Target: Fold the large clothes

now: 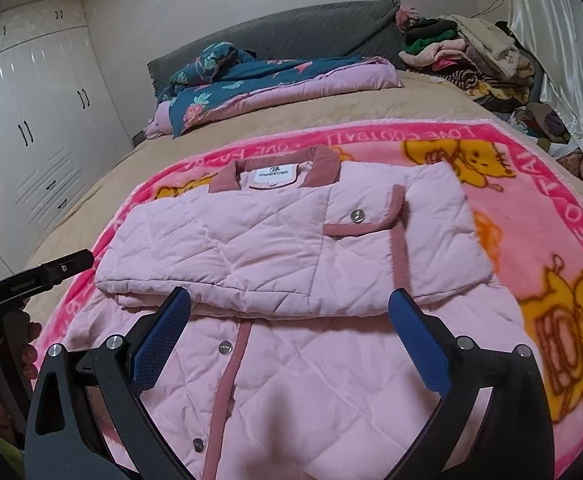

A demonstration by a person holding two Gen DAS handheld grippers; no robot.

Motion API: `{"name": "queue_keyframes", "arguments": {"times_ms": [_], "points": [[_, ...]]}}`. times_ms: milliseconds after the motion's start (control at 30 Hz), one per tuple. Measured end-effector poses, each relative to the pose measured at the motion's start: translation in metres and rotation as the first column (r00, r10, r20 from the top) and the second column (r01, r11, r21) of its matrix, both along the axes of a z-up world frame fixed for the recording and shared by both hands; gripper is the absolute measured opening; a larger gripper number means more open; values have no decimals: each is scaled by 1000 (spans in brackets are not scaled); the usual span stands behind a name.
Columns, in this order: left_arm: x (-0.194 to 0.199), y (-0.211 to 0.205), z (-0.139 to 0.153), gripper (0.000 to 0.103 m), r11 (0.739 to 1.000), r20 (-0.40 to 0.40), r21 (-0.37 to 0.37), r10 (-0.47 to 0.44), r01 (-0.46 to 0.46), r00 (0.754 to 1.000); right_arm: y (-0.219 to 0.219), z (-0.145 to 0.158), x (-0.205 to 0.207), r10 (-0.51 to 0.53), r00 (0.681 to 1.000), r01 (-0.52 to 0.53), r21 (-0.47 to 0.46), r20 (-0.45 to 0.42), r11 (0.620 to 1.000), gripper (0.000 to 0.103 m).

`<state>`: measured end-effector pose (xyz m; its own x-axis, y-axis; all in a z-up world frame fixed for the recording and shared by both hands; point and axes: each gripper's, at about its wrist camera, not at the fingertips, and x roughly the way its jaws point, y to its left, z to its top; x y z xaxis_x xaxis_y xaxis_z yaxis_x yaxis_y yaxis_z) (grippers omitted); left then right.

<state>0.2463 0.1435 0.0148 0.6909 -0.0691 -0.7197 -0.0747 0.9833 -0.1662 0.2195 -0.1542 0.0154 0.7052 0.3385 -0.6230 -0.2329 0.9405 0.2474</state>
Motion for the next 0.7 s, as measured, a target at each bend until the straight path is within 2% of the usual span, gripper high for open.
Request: {"name": "queue_keyframes", "arguments": {"times_ms": [200,467,700], "points": [[-21,-1,13,94,998,40,-61,-3,5,999,-10,15,-13,-14,1000,14,11,28,1000,99],[-47,-8,21,94,999,40,-48,-3,5,999,-14,30,-30,3,999,-4,22,49,1000,99],[-70,-10,43,94,1000,77,-26,3,-1,997,-13,51,-49,25,996,-27,20,89,999,99]]}}
